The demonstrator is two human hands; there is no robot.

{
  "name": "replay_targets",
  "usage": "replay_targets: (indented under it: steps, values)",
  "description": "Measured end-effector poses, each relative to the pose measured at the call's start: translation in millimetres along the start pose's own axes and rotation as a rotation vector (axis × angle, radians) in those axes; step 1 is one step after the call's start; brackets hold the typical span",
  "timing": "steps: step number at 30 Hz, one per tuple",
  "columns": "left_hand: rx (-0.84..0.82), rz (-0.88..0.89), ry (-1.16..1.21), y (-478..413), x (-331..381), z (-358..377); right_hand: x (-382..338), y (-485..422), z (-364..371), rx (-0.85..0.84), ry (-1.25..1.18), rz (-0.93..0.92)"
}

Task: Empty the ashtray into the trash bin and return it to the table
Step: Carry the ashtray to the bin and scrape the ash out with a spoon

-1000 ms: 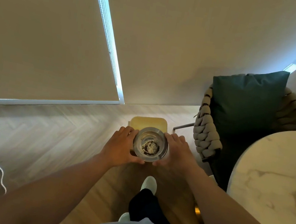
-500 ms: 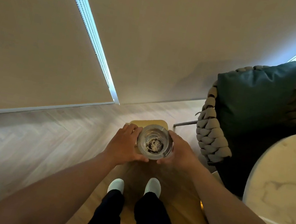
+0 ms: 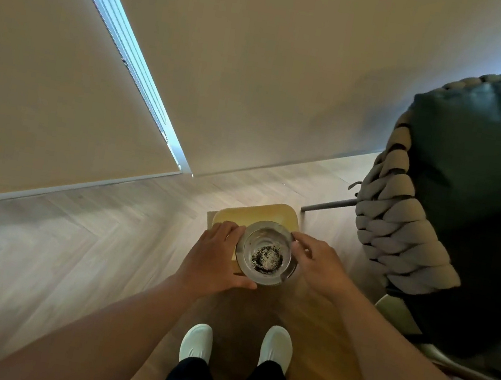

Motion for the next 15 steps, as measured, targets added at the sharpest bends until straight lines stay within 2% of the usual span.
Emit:
replay_targets:
  steps: [9, 15]
  values:
    - [-0.037, -0.080, 0.047, -67, -54, 107, 104, -101, 33, 0.022, -0.189, 0.115]
    - [0.000, -0.039, 0.015, -96, -72, 132, 135, -136, 41, 0.024, -0.294, 0.145]
Point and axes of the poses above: each hand's wrist, its own y-axis away from the middle knuckle, its own z-axis out of the palm, x = y × z, the point moved 2 cm from there along -y, towards the middle knuckle, and after that the axes turned 11 degrees about -z, right-handed, at the moved point
